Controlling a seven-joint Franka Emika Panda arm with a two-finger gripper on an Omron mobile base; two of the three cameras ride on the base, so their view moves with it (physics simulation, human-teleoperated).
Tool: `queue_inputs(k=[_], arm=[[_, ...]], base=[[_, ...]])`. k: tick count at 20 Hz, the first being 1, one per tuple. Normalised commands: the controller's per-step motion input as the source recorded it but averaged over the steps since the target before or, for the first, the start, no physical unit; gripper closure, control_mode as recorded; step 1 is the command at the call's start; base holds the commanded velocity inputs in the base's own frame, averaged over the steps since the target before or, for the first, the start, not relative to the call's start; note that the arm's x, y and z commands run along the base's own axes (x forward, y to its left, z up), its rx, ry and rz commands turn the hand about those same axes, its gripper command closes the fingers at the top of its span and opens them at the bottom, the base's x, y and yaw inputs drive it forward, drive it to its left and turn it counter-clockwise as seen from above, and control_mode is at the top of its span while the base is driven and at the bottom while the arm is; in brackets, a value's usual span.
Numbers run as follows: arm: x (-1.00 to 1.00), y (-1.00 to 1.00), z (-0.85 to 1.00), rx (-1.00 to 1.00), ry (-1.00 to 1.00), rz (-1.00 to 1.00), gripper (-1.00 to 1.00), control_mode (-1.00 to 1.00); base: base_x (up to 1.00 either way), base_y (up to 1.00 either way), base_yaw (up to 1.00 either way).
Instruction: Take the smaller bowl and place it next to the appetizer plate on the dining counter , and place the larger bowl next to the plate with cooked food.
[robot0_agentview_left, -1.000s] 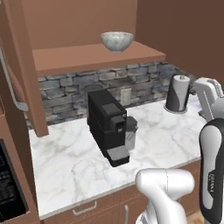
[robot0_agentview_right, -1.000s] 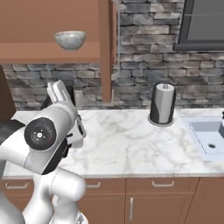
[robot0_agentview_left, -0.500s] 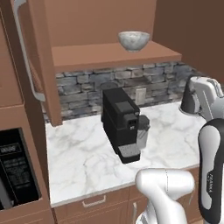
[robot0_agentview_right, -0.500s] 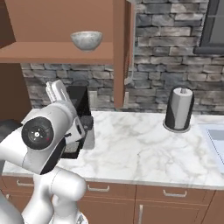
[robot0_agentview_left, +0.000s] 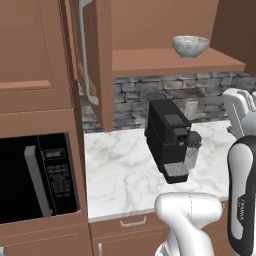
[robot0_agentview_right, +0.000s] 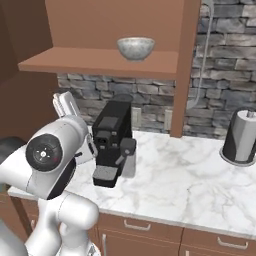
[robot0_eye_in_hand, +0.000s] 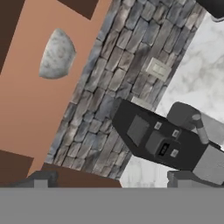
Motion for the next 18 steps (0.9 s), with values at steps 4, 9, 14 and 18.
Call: queue_inputs(k=[4, 9, 14, 18], arm=[[0.00, 0.00, 0.00, 0.00, 0.00, 0.00, -1.00, 1.00], [0.00, 0.00, 0.00, 0.00, 0.00, 0.00, -1.00, 1.00], [0.25, 0.03, 0.01, 0.00, 0.00, -0.09, -1.00, -1.00], [0.31, -0.02, 0.45, 0.00, 0.01, -0.20, -1.00, -1.00]], base=[[0.57, 0.59, 0.29], [0.19, 0.12, 0.08], [0.05, 0.00, -0.01], [0.00, 0.00, 0.00]])
